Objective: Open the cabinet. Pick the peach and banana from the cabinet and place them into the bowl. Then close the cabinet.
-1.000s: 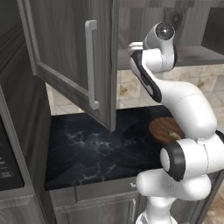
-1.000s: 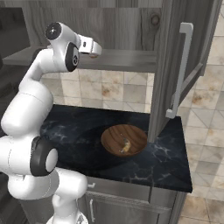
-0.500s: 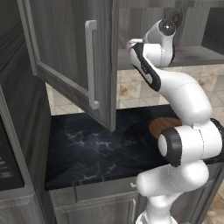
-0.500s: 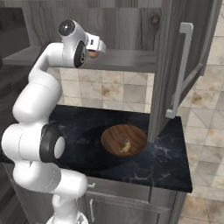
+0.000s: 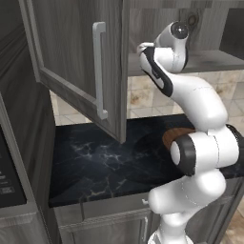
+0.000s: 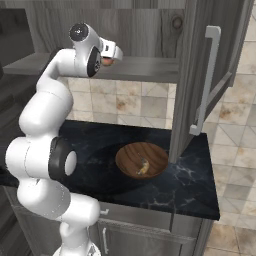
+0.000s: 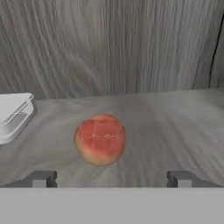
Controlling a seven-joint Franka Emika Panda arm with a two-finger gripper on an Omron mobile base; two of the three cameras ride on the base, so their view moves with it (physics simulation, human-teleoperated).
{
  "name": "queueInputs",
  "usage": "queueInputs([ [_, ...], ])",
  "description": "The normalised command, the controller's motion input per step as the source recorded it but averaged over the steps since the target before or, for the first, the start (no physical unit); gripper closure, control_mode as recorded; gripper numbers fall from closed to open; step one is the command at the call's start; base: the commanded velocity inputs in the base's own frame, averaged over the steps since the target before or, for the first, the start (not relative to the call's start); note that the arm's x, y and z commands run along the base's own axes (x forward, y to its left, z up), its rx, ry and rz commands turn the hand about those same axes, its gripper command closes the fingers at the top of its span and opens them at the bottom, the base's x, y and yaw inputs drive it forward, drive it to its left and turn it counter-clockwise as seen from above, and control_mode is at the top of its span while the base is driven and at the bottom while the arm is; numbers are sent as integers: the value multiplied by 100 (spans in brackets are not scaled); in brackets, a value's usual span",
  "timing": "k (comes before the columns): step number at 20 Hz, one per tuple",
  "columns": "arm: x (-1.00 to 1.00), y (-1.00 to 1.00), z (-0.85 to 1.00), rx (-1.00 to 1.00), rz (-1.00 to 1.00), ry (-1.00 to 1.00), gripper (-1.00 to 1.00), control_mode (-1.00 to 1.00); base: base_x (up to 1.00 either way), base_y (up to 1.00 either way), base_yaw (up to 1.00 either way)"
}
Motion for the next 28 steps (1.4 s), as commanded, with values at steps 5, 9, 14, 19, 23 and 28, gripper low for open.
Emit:
queueInputs([
  [5, 39, 3, -3, 0, 0, 0, -100, -100, 0, 0, 0],
  [9, 43, 16, -2, 0, 0, 2, -100, -100, 0, 0, 0],
  [14, 36, 13, -11, 0, 0, 3, -100, -100, 0, 0, 0],
  [19, 30, 0, -21, 0, 0, 0, -100, -100, 0, 0, 0],
  [23, 26, 0, -32, 0, 0, 0, 100, -100, 0, 0, 0],
  [28, 0, 0, -8, 0, 0, 0, 100, -100, 0, 0, 0],
])
